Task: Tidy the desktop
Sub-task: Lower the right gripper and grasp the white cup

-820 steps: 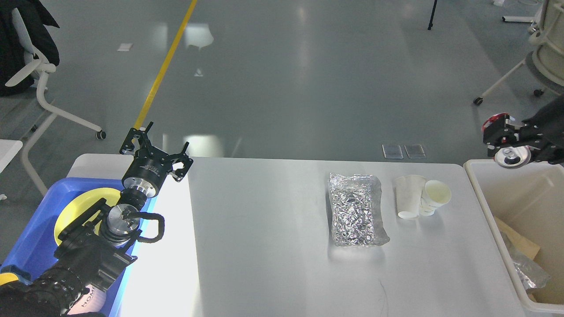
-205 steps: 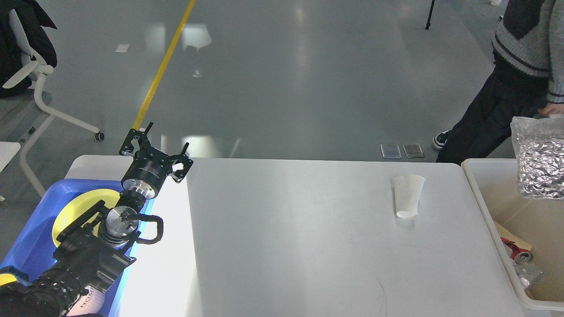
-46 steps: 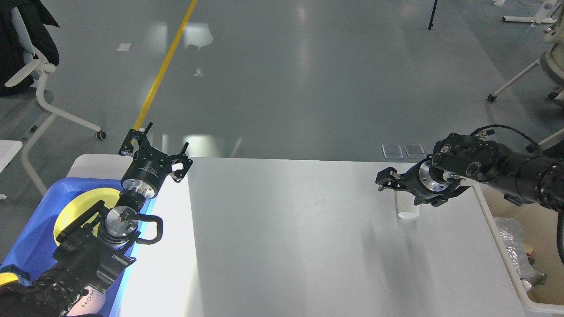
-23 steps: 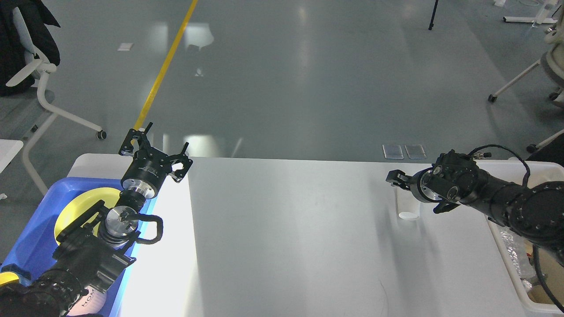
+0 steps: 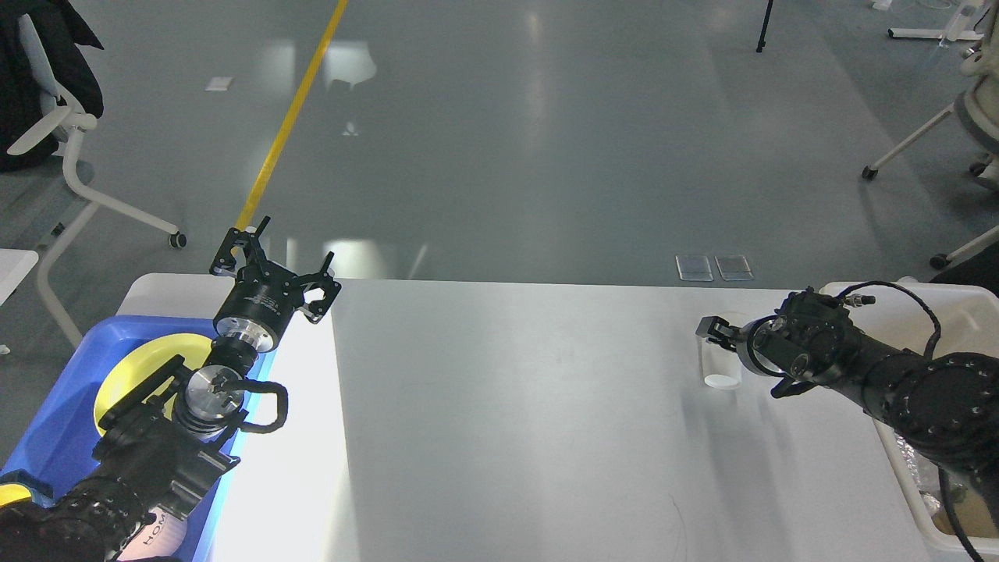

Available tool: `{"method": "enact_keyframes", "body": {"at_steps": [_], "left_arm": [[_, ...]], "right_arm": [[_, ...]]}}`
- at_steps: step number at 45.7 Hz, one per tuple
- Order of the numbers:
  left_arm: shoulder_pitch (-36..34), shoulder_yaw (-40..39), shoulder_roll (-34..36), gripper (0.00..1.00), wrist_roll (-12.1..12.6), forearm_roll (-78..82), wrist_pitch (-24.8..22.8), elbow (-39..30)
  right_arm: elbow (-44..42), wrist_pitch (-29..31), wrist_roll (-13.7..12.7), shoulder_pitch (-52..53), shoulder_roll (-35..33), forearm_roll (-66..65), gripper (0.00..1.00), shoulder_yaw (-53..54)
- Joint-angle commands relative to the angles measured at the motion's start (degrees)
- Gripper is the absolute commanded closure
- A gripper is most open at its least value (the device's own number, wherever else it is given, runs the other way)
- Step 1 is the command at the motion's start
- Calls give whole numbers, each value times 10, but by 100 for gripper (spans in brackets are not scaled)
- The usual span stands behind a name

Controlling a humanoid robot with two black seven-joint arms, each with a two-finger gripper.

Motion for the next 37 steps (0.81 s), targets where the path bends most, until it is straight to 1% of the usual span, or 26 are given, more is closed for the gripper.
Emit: {"method": "enact_keyframes", "body": {"at_steps": [1, 5, 12, 14, 18, 23, 26, 27, 28, 30, 37], "left_arm": [[0, -1, 0, 2, 0, 0, 0, 0], [0, 0, 0, 2, 0, 0, 0, 0], [0, -1, 0, 2, 0, 0, 0, 0], [0, -1, 0, 2, 0, 0, 0, 0], [0, -1, 0, 2, 0, 0, 0, 0], [0, -1, -1, 2, 0, 0, 0, 0], [0, 0, -1, 2, 0, 0, 0, 0], [0, -1, 0, 2, 0, 0, 0, 0], [0, 0, 0, 2, 0, 0, 0, 0], [0, 0, 0, 2, 0, 0, 0, 0], [0, -1, 0, 2, 0, 0, 0, 0]], "right_arm": [[-2, -2, 0, -8, 5, 2, 0, 1], [-9, -4, 0, -16, 9, 3, 0, 6], [-19, -4, 1, -25, 16, 3, 4, 8], [-20, -7, 2, -26, 16, 3, 11, 11], [-20, -13, 5, -30, 16, 3, 27, 19], [-20, -17, 10, -33, 16, 3, 50, 24], [-20, -16, 9, -33, 16, 3, 58, 24], [-20, -15, 9, -33, 16, 3, 65, 24], [-20, -15, 10, -33, 16, 3, 76, 24], [-20, -14, 9, -33, 16, 3, 100, 24], [-20, -14, 8, -33, 16, 3, 100, 24]]}}
